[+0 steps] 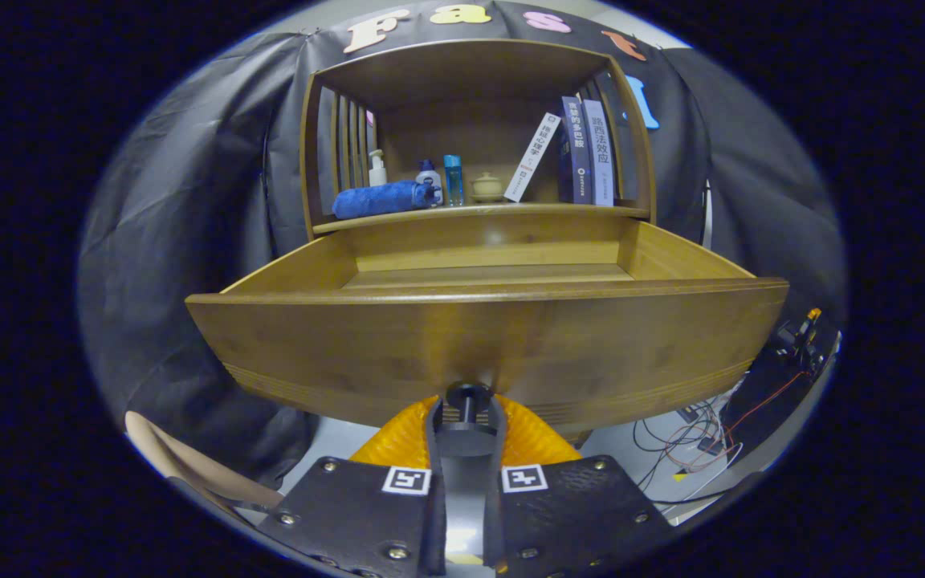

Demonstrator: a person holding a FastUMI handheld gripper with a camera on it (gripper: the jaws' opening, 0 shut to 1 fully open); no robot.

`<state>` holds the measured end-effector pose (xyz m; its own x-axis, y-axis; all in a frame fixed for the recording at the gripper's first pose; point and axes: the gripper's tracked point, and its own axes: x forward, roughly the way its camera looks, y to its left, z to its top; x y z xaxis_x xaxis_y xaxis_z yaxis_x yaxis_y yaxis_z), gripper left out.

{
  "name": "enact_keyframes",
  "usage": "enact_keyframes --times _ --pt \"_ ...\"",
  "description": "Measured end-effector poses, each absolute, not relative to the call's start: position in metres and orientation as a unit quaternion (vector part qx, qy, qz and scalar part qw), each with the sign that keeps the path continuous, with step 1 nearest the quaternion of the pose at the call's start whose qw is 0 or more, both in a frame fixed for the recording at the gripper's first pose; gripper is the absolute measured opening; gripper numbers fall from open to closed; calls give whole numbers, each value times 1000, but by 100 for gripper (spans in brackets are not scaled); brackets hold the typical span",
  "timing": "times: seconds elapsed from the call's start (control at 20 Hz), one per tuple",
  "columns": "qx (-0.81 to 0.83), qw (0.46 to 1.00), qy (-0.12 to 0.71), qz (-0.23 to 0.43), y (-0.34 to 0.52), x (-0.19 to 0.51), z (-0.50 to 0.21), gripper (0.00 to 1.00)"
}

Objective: Pull open the drawer, take out the items inside it, and place them on the countertop above the cabinet.

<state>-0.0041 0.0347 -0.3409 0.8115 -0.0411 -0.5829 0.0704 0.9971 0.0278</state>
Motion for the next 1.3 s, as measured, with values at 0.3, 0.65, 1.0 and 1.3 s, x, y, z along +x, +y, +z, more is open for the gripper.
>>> enact_keyframes --times 0.3,0.65,1.0,1.3 --pt "19 947 319 -14 38 -8 -340 37" --pt "-33 963 268 17 40 -18 -289 44" --pt "-40 987 146 44 53 18 -176 43" --pt "-23 988 151 23 27 97 -147 39"
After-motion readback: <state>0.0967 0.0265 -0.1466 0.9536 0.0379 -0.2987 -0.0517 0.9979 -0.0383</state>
